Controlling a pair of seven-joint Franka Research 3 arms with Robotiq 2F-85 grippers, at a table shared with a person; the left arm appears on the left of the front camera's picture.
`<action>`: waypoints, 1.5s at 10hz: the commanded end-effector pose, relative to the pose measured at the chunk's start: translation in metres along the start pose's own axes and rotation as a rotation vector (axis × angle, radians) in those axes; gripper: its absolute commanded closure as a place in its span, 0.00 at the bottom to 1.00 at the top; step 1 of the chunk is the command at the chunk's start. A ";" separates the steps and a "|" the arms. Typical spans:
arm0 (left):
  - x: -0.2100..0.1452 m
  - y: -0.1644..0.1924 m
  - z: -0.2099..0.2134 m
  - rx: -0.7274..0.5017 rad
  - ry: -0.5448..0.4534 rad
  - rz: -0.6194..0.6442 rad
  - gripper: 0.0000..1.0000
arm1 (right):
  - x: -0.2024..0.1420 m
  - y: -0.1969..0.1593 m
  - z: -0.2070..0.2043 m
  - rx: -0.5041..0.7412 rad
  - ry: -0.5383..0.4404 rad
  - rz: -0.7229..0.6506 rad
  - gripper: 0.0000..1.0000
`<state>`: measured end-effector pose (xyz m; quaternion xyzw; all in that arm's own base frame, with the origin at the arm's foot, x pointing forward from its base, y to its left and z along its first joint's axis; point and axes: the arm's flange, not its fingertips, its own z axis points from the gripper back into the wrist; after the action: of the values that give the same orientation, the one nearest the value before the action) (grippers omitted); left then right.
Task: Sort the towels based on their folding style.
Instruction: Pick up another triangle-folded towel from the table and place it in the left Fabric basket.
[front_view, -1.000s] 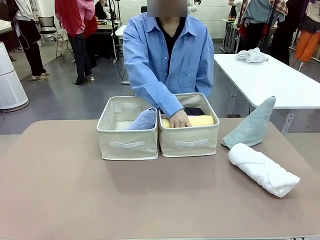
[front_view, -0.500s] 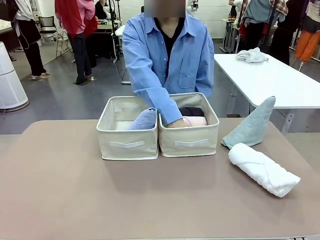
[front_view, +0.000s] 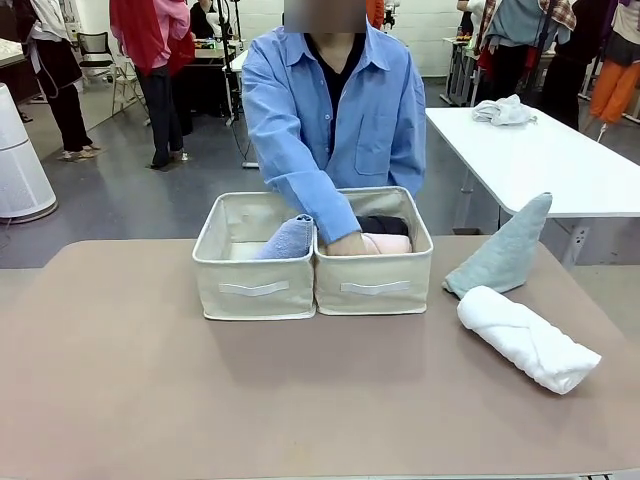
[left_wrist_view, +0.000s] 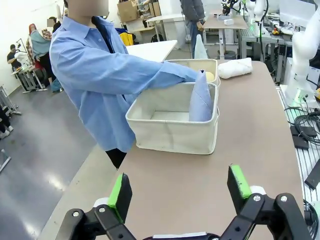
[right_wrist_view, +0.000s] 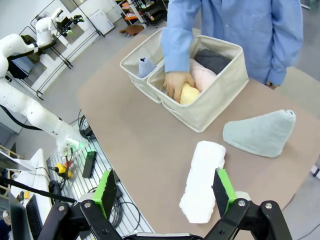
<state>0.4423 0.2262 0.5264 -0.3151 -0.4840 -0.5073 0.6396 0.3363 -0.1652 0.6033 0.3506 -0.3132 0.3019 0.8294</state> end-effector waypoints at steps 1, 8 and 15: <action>0.000 -0.001 0.001 -0.003 0.009 -0.009 0.00 | 0.000 -0.001 -0.001 0.018 -0.017 0.017 0.00; 0.000 -0.001 0.001 -0.003 0.009 -0.009 0.00 | 0.079 -0.016 -0.099 -0.351 0.383 -0.034 0.00; 0.000 -0.001 0.001 -0.003 0.009 -0.009 0.00 | 0.074 -0.037 -0.149 -0.412 0.513 -0.065 0.00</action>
<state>0.4430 0.2260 0.5267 -0.3150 -0.4835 -0.5080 0.6394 0.4550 -0.0503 0.5572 0.1095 -0.1313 0.2821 0.9440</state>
